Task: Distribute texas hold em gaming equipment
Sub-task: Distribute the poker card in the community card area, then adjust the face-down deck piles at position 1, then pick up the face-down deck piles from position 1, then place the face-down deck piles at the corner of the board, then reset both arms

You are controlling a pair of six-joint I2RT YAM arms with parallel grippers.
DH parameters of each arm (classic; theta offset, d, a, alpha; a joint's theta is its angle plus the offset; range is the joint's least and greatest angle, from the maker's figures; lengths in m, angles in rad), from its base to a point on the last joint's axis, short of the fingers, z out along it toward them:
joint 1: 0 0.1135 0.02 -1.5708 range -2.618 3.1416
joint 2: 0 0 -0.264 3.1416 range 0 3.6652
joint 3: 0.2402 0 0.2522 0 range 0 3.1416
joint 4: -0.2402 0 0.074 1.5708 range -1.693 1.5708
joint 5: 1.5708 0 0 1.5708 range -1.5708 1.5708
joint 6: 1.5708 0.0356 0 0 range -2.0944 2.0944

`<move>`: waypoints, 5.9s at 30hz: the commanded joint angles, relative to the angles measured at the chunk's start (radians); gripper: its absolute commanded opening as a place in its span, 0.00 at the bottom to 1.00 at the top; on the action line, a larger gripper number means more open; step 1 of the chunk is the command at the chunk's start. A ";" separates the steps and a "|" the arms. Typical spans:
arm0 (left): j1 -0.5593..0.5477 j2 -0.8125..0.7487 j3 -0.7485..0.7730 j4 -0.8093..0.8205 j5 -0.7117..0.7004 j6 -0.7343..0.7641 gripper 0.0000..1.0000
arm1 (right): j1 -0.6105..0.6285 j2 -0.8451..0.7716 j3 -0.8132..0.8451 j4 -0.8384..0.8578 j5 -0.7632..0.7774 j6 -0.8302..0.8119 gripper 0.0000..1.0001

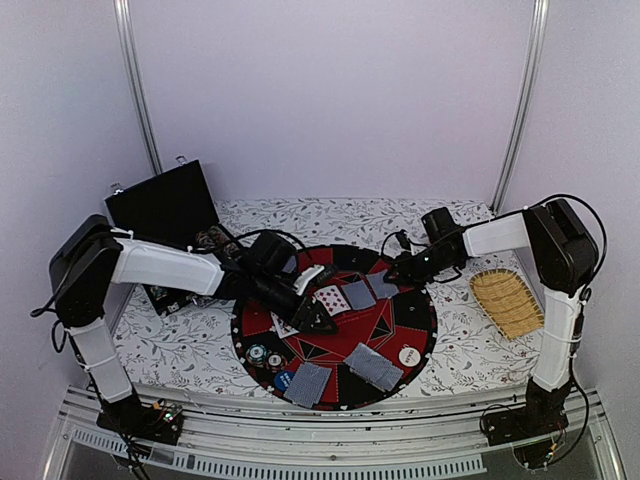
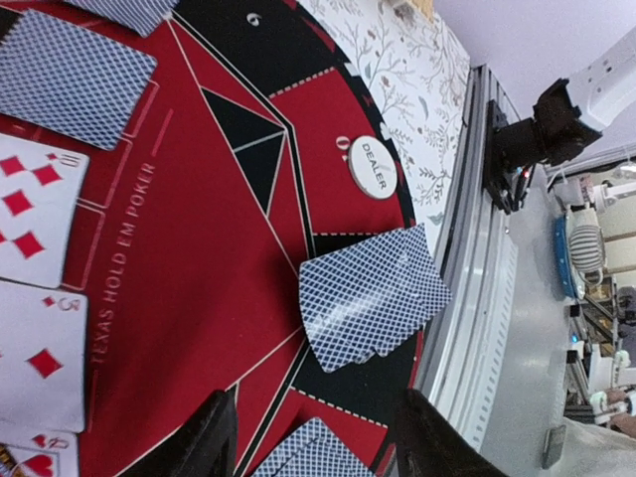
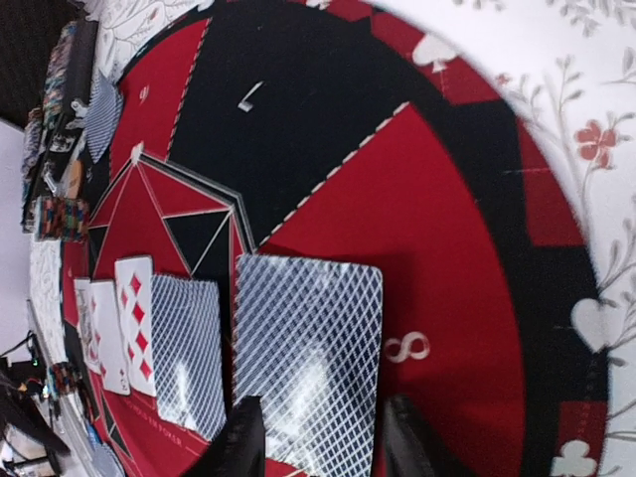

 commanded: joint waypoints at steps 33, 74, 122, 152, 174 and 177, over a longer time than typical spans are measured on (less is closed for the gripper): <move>-0.144 0.248 0.193 -0.163 -0.191 0.065 0.21 | 0.722 -0.584 -0.514 -0.342 0.352 0.508 0.03; -0.035 -0.043 0.104 -0.142 -0.082 0.062 0.31 | 0.715 -0.543 -0.096 -0.656 0.489 -0.027 0.99; 0.128 -0.355 -0.190 -0.117 -0.163 0.015 0.48 | 0.717 -0.130 0.050 -0.680 0.523 -0.263 0.46; 0.320 -0.538 -0.285 -0.163 -0.264 0.010 0.49 | -0.083 -0.331 -0.201 -0.549 0.560 -0.170 0.40; 0.537 -0.685 -0.319 -0.103 -0.526 0.028 0.54 | -0.084 -0.591 0.076 -0.599 0.600 -0.234 0.99; 0.587 -0.717 -0.318 -0.025 -0.687 0.036 0.65 | -0.144 -0.681 0.065 -0.398 0.513 -0.273 0.99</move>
